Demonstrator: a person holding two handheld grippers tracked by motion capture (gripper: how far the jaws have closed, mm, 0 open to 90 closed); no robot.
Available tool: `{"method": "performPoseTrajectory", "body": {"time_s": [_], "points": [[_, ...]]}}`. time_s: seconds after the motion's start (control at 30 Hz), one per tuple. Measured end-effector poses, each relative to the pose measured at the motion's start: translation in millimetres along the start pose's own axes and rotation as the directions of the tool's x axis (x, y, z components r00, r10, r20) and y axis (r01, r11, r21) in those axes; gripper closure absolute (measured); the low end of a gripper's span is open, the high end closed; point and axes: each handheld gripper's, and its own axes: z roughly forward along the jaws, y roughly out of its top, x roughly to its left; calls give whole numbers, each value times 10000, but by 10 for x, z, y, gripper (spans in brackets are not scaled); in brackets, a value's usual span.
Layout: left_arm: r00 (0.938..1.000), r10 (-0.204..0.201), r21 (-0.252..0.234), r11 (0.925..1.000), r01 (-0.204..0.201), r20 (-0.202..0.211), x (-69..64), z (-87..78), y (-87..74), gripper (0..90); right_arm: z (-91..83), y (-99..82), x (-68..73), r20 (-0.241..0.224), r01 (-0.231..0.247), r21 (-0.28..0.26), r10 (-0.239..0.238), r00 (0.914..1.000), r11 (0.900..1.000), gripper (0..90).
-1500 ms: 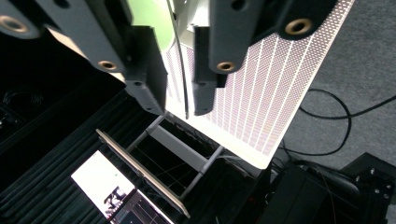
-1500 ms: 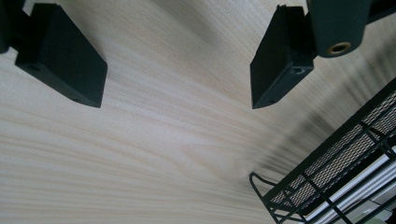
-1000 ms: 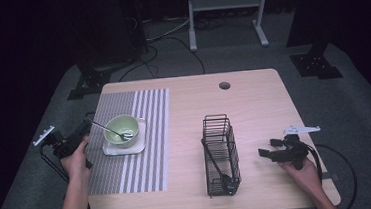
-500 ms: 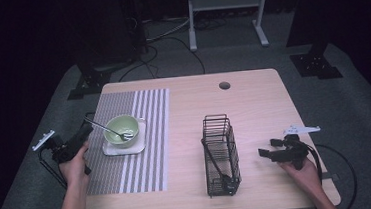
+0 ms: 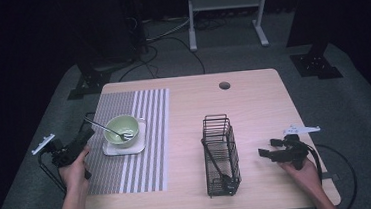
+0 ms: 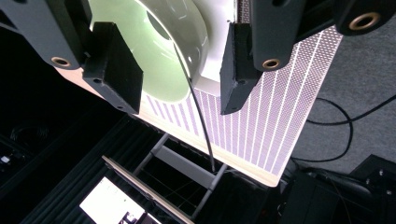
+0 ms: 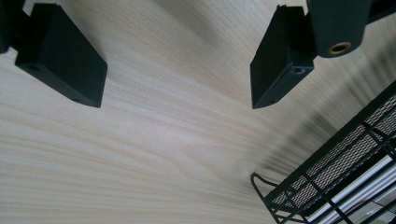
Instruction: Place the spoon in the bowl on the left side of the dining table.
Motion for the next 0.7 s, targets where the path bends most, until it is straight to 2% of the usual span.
{"method": "performPoseTrajectory", "body": {"time_s": [0.3,0.43,0.57,0.7], "points": [[9991,376,125,9992,-379,213,-95,-23,-43,432,0,0,2,7,9,2,-9,10000,10000,177],[9983,441,191,9988,-448,381,-129,-44,-58,412,0,0,0,2,5,-1,-5,10000,10000,177],[9981,338,155,9993,-347,509,-156,-54,-67,390,0,0,2,12,7,8,-7,10000,10000,177],[9967,595,233,9979,-608,547,-204,-63,-77,371,0,0,2,13,9,7,-9,10000,10000,177]]}}
